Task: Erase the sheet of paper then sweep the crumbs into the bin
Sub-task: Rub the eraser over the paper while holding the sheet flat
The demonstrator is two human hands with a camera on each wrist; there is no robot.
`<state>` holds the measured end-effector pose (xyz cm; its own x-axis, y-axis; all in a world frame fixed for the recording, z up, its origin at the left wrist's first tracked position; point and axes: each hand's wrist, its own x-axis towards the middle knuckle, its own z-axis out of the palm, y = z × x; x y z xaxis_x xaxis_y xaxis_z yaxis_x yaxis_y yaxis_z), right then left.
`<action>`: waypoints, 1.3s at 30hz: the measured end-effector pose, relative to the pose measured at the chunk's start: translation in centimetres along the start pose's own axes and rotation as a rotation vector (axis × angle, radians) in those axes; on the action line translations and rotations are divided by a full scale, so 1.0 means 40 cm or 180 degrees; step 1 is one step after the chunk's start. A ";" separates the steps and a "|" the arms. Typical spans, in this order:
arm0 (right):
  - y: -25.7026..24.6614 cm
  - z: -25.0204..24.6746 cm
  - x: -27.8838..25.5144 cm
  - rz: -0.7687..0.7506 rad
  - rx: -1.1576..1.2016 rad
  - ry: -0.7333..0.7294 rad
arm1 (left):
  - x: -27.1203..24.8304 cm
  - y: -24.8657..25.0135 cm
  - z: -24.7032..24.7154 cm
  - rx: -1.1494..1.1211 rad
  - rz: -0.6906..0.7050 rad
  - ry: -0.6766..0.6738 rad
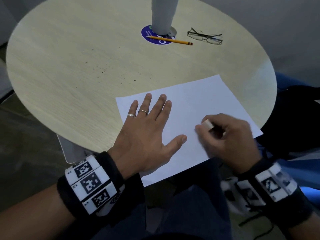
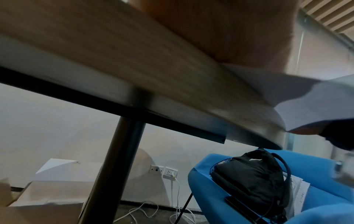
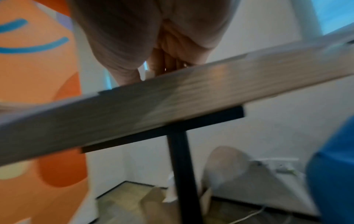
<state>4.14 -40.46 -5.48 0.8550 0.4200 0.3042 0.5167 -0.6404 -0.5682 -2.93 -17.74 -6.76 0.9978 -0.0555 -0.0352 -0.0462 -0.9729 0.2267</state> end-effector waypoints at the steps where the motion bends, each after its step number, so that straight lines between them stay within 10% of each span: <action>1: 0.037 -0.020 0.013 0.0164 -0.0028 0.0103 | 0.000 -0.001 0.000 0.0005 0.0004 -0.0019; 39: 0.074 -0.072 -0.008 0.0134 -0.0092 0.0106 | 0.001 -0.001 0.002 -0.0001 -0.0018 0.0021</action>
<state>5.54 -44.35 -5.05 0.8768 0.3709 0.3062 0.4809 -0.6755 -0.5589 -2.89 -17.73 -6.86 0.9984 -0.0485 -0.0300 -0.0405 -0.9731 0.2269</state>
